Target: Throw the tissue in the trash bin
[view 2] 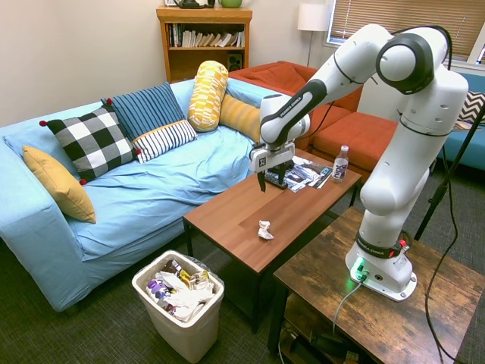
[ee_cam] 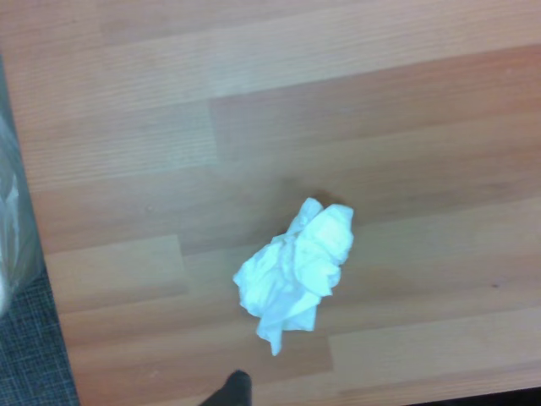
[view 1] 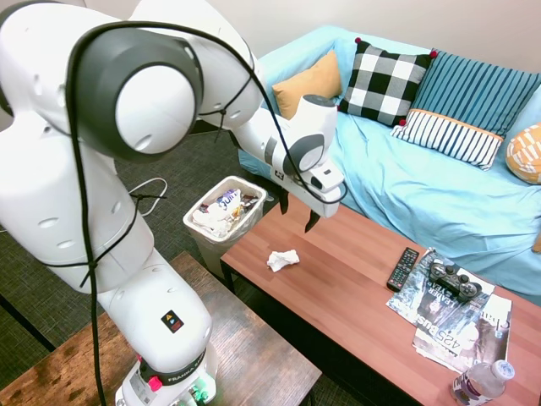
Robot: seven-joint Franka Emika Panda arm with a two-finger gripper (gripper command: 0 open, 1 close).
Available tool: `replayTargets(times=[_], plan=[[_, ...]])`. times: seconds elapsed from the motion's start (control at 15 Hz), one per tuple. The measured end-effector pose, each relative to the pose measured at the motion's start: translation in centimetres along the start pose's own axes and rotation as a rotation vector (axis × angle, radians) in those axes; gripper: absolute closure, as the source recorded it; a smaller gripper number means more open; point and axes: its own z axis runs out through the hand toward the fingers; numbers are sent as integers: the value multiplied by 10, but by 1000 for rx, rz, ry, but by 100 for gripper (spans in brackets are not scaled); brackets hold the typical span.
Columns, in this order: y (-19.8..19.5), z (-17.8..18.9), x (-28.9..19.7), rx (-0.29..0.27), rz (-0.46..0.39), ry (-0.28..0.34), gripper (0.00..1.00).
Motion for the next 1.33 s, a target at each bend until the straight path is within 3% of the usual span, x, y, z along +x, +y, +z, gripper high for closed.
replayTargets(times=[0.53,0.8,0.87,1.33], plan=[[-34,149,3,-59,122,-53,0],[-41,188,14,-82,175,-73,0],[-40,192,14,-85,184,-80,100],[-36,198,12,-73,204,-97,100]])
